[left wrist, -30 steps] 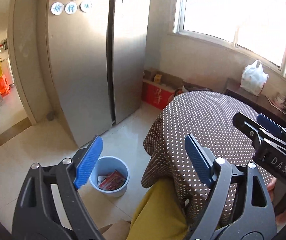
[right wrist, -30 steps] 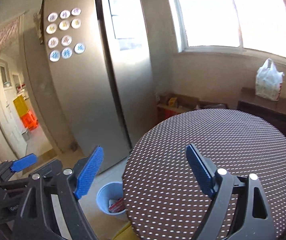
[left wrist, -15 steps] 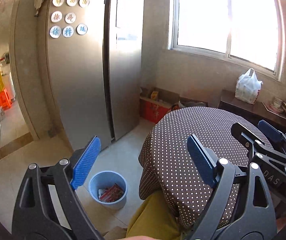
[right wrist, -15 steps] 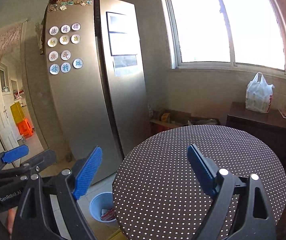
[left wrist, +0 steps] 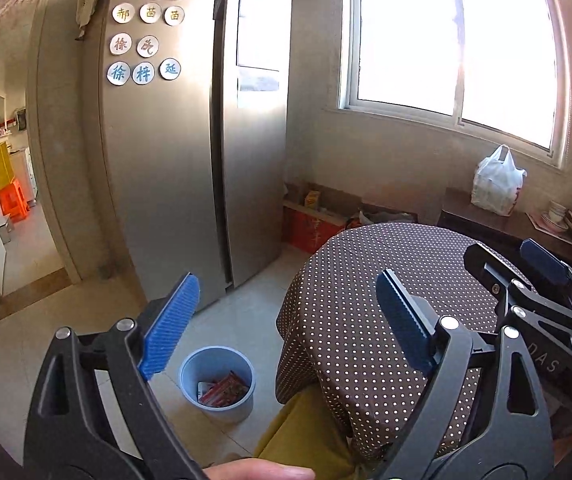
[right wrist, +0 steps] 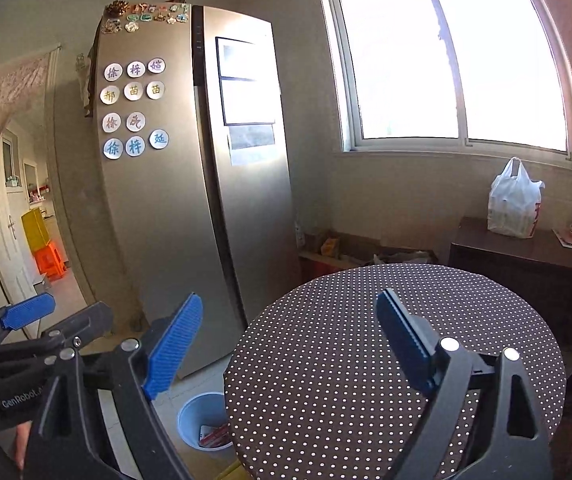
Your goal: Collect trash
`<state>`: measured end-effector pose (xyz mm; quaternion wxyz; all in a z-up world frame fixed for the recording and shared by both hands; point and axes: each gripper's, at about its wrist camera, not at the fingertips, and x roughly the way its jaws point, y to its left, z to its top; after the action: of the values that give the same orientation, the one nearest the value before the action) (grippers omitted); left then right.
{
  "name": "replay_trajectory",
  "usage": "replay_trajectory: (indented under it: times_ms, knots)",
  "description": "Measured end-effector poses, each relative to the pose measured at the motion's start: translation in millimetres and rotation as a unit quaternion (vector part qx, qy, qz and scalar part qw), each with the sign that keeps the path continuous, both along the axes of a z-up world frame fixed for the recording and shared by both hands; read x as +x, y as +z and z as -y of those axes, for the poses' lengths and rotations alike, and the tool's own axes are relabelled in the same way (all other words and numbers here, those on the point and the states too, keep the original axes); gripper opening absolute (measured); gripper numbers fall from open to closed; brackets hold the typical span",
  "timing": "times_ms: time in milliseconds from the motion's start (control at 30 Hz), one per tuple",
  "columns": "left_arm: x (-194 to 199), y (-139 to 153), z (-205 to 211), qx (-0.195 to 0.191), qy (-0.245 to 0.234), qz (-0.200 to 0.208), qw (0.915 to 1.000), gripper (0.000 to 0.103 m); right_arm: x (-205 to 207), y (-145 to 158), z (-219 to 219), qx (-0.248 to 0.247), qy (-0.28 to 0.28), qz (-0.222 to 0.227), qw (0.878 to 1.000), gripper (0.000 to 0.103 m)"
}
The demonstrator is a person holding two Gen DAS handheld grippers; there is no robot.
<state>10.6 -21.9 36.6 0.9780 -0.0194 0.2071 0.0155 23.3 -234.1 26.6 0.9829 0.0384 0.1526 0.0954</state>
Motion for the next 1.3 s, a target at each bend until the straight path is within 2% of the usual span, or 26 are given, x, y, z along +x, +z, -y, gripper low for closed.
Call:
replay_trajectory:
  times_ms: [1300]
  knots:
    - [1, -9, 6, 0.007, 0.021, -0.008, 0.9997, 0.089, 4, -12, 1, 0.000, -0.021, -0.026, 0.999, 0.090]
